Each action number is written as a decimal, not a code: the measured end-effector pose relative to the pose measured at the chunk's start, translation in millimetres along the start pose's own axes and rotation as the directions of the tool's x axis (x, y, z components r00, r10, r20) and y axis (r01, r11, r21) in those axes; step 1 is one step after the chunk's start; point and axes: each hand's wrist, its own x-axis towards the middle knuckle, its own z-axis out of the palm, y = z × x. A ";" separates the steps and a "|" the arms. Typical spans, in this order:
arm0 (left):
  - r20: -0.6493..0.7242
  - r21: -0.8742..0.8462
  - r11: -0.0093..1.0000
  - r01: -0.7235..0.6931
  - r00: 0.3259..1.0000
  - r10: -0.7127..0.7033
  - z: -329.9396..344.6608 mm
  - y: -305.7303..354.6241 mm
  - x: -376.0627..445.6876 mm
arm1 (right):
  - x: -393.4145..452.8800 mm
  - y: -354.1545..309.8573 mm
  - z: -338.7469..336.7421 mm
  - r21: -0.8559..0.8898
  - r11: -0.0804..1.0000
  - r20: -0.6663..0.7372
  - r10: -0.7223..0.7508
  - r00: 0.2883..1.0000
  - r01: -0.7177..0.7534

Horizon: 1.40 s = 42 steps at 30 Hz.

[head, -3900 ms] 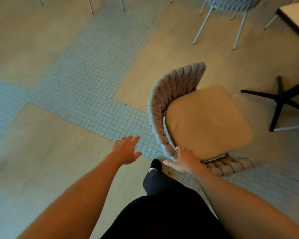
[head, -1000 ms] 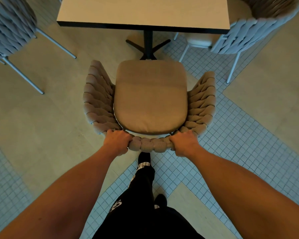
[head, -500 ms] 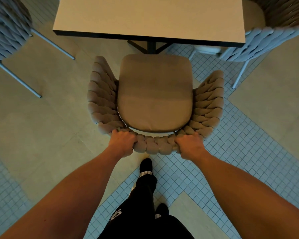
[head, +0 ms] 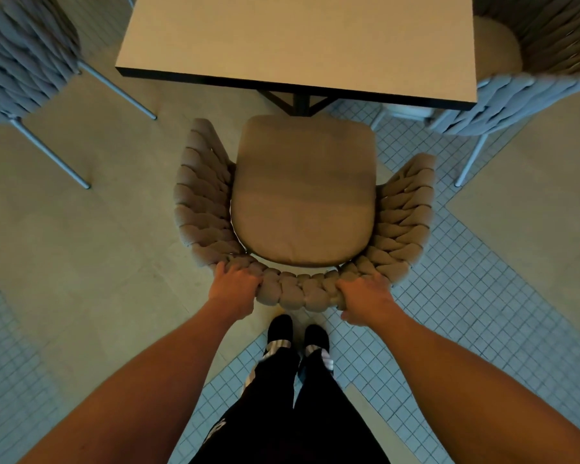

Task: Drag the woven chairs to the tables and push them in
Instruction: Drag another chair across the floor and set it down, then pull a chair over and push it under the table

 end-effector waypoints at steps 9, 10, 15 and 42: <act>-0.057 -0.277 0.952 0.129 0.987 -0.150 -15.0 1.7 -42.8 | -16.9 -3.1 -32.2 0.159 0.982 0.029 -0.112 0.993 0.106; -0.066 -0.317 0.936 0.154 0.981 -0.184 -16.1 0.2 -49.8 | -18.2 -6.9 -38.7 0.161 0.979 0.022 -0.129 0.991 0.124; -0.060 -0.479 0.840 0.255 0.945 -0.321 -14.9 -17.6 -86.1 | -20.9 -38.6 -73.6 0.153 0.970 0.013 -0.196 0.981 0.191; 0.124 -0.630 0.607 0.485 0.834 -0.538 29.7 -375.0 -184.0 | 110.4 -401.5 -248.0 -0.096 0.904 0.021 -0.417 0.909 0.417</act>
